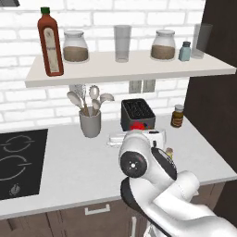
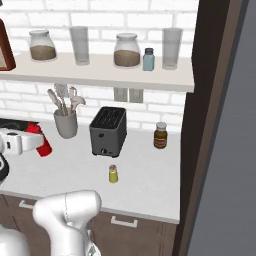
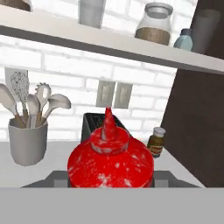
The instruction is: Put the shaker and condiment bottle from the counter next to their counterparts in the cabinet.
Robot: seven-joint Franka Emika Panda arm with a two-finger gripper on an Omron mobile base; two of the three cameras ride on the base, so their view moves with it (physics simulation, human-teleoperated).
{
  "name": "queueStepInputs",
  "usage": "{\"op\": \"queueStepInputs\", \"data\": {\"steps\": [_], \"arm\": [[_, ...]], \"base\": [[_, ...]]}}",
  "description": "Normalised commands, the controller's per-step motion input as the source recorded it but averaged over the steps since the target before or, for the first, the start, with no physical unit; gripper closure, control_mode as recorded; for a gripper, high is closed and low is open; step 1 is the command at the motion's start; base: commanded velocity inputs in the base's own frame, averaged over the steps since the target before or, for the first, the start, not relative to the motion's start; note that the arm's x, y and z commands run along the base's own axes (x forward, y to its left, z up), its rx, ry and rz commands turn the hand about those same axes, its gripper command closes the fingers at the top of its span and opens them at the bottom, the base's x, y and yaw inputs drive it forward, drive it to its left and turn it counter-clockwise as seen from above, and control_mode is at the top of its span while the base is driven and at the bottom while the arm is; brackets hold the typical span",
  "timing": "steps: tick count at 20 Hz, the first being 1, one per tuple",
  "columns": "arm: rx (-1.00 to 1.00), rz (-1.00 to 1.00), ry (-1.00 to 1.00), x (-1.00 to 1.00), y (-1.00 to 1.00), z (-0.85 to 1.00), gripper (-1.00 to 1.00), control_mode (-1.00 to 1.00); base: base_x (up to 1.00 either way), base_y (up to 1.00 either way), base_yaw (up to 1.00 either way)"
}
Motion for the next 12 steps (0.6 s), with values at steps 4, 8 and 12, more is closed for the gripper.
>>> {"op": "queueStepInputs", "data": {"steps": [4,8,12], "arm": [[0.00,0.23,0.07,-0.14,0.58,0.63,1.00,-1.00],[0.00,0.19,0.03,-0.41,0.58,0.62,1.00,-1.00],[0.00,0.14,0.01,-0.59,0.49,0.60,1.00,-1.00]], "base": [[0.00,0.00,0.00],[0.00,0.00,0.00],[0.00,0.00,0.00]]}}
